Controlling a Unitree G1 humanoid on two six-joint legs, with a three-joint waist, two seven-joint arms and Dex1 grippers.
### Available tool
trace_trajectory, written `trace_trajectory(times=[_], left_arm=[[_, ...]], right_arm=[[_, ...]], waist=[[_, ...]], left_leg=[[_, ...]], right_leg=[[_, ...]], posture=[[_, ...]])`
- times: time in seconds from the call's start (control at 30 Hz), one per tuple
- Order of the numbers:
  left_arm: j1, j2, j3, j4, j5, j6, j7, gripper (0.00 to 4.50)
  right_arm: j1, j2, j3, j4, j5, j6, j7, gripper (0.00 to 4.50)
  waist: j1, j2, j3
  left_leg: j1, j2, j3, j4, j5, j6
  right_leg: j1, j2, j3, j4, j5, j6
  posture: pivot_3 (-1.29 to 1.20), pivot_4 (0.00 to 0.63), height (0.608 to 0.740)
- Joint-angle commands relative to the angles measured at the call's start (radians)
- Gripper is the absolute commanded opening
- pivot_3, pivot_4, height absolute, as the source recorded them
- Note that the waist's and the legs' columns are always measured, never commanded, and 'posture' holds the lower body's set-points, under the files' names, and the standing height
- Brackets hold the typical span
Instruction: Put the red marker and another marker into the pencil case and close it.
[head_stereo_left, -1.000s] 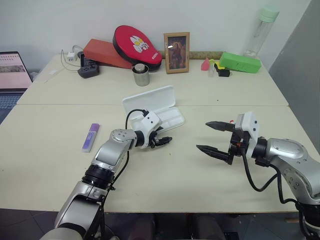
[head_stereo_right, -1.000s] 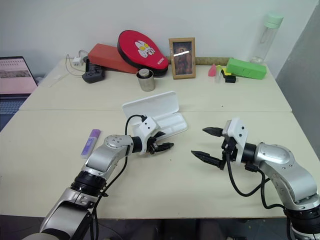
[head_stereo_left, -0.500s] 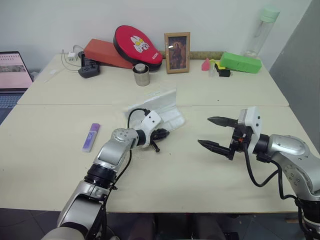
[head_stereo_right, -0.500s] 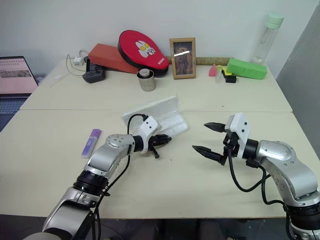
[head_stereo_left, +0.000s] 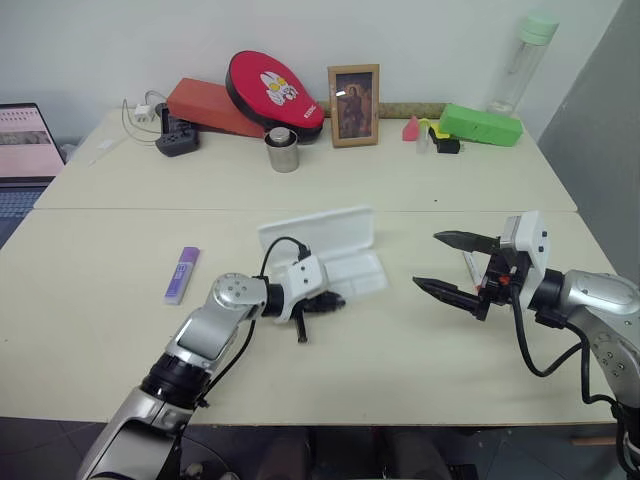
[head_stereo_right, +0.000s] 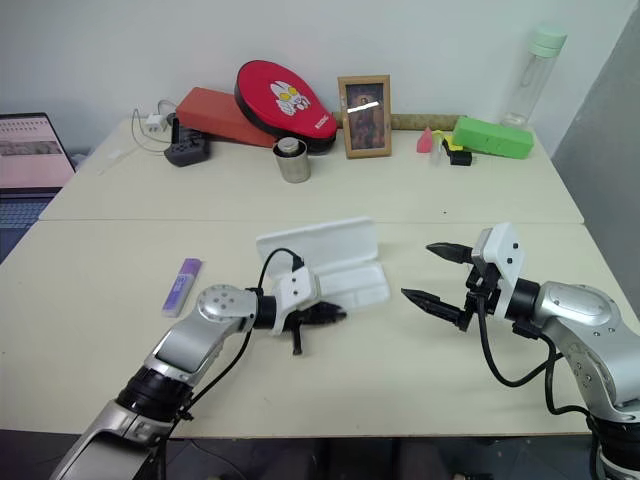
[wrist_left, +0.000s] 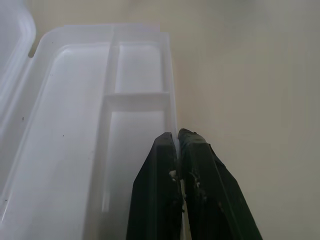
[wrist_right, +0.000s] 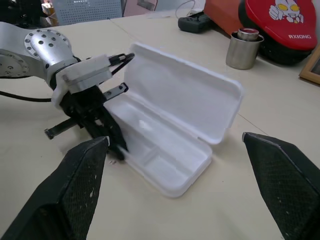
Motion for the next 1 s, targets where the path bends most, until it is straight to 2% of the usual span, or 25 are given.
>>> trace_trajectory(times=[0.03, 0.63, 0.83, 1.0], left_arm=[[0.011, 0.035, -0.004, -0.067, -0.011, -0.03, -0.057, 0.05], [0.01, 0.038, -0.004, -0.045, 0.01, -0.041, -0.068, 0.05], [0.002, 0.038, 0.015, -0.056, -0.007, -0.041, -0.067, 1.29], [0.014, 0.034, 0.056, -0.124, -0.078, 0.013, -0.071, 2.45]], right_arm=[[0.042, -0.03, -0.048, -0.06, 0.043, 0.02, 0.019, 4.5], [0.058, -0.034, -0.046, -0.049, 0.032, 0.012, 0.008, 4.5], [0.029, -0.04, -0.006, 0.015, -0.034, 0.051, -0.054, 4.5], [0.015, -0.03, 0.015, 0.059, -0.091, 0.1, -0.128, 4.5]], waist=[[0.001, 0.0, 0.0], [-0.001, 0.0, 0.0], [-0.001, 0.0, 0.0], [-0.001, 0.0, 0.0]], left_leg=[[0.0, 0.0, 0.0, 0.0, 0.0, 0.0], [0.0, 0.0, 0.0, 0.0, 0.0, 0.0], [0.0, 0.0, 0.0, 0.0, 0.0, 0.0], [0.0, 0.0, 0.0, 0.0, 0.0, 0.0]], right_leg=[[0.0, 0.0, 0.0, 0.0, 0.0, 0.0], [0.0, 0.0, 0.0, 0.0, 0.0, 0.0], [0.0, 0.0, 0.0, 0.0, 0.0, 0.0], [0.0, 0.0, 0.0, 0.0, 0.0, 0.0]], posture=[[0.0, 0.15, 0.74], [0.0, 0.15, 0.74], [0.0, 0.15, 0.74], [0.0, 0.15, 0.74]])
